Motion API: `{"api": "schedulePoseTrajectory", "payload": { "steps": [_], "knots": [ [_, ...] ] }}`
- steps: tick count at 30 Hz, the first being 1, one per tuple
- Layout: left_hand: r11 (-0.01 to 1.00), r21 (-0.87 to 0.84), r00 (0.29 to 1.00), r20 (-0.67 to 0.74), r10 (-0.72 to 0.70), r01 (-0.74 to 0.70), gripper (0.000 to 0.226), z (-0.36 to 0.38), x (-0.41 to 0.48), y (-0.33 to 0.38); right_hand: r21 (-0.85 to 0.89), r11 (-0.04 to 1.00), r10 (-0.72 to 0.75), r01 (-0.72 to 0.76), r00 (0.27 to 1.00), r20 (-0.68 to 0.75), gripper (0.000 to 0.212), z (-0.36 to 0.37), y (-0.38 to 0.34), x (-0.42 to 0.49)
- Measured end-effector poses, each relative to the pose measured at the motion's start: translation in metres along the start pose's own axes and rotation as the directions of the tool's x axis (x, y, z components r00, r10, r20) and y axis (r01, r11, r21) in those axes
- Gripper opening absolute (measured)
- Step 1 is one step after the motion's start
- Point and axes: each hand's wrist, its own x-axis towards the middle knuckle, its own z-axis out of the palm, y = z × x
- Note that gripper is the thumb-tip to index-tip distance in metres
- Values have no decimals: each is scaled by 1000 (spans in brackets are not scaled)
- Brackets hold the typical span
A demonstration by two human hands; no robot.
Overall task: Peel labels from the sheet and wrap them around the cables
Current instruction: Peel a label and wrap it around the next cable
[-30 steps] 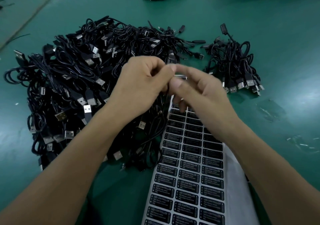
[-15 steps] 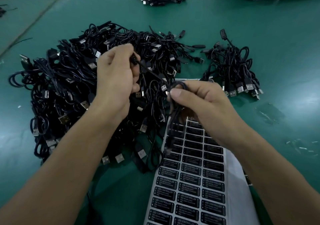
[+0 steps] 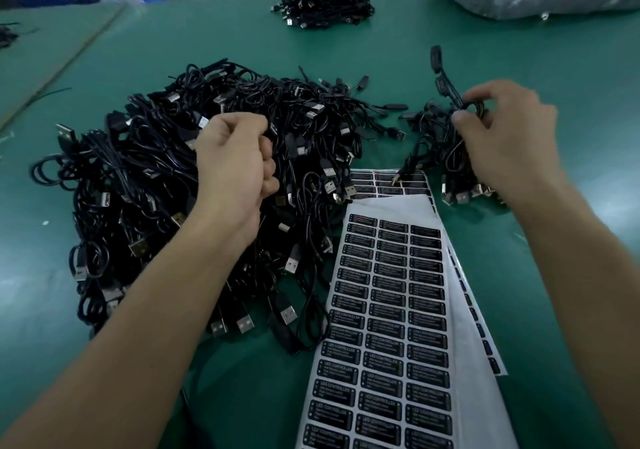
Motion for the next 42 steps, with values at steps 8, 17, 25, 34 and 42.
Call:
{"api": "schedulePoseTrajectory", "payload": {
  "steps": [8, 17, 25, 34, 42],
  "knots": [
    [995, 100, 999, -40, 4, 0, 8, 0, 7, -9, -267, 961, 48, -65, 996, -72, 36, 2, -9, 7],
    [747, 616, 968, 188, 168, -249, 37, -5, 7, -30, -89, 931, -321, 353, 911, 257, 19, 47, -80, -47],
    [948, 301, 995, 8, 102, -100, 37, -2, 11, -23, -49, 953, -250, 298, 869, 428, 33, 85, -111, -64],
    [984, 176, 999, -34, -2, 8, 18, 0, 5, -12, 548, 833, -133, -77, 934, 332, 17, 70, -116, -60],
    [985, 171, 996, 84, -8, -6, 44, -1, -1, -7, 795, 420, -40, -439, 866, 499, 11, 37, -109, -58]
  ]
}}
